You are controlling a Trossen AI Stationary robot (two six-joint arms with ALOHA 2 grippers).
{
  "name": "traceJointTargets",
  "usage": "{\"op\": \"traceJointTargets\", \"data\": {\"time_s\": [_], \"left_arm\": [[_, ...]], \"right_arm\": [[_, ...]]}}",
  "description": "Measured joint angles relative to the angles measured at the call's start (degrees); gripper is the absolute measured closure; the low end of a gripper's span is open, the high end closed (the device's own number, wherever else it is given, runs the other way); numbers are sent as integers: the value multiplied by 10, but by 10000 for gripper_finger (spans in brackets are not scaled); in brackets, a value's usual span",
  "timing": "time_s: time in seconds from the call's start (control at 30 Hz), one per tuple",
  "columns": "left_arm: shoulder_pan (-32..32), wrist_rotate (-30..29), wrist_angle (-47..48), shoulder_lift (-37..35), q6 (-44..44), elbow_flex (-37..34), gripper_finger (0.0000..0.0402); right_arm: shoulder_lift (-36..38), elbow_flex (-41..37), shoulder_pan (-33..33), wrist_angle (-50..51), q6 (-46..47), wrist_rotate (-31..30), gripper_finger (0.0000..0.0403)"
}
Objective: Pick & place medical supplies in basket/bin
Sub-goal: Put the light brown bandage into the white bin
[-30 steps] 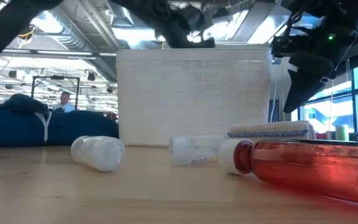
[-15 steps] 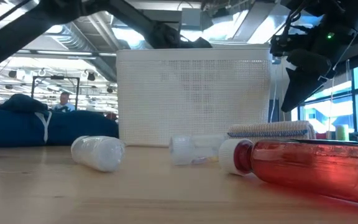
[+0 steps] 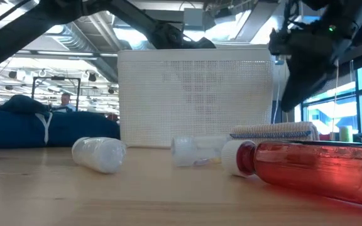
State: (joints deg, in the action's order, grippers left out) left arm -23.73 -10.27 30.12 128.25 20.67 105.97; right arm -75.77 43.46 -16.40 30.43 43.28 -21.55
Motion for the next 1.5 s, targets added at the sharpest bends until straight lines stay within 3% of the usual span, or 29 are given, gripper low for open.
{"op": "traceJointTargets", "data": {"time_s": [0.27, 0.53, 0.73, 1.07, 1.23, 1.37, 1.5], "left_arm": [[4, 9, 6, -10, -5, 34, 243], [16, -11, 103, -23, -1, 156, 243], [39, -5, 141, -92, -23, 223, 244], [88, -5, 189, -224, -94, 226, 261], [117, -7, 241, -264, -129, 226, 274], [144, -11, 274, -283, -145, 225, 291], [171, -53, 281, -308, -158, 217, 311]], "right_arm": [[-5, 0, 0, -82, -14, 47, 212], [-66, 0, 0, -113, -16, 81, 212], [-121, 1, 0, -145, -16, 129, 212], [-136, 1, 0, -185, -31, 173, 216], [-151, 1, 0, -203, -32, 199, 257], [-157, 2, 0, -206, -33, 202, 315], [-153, 2, -2, -206, -51, 198, 381]]}}
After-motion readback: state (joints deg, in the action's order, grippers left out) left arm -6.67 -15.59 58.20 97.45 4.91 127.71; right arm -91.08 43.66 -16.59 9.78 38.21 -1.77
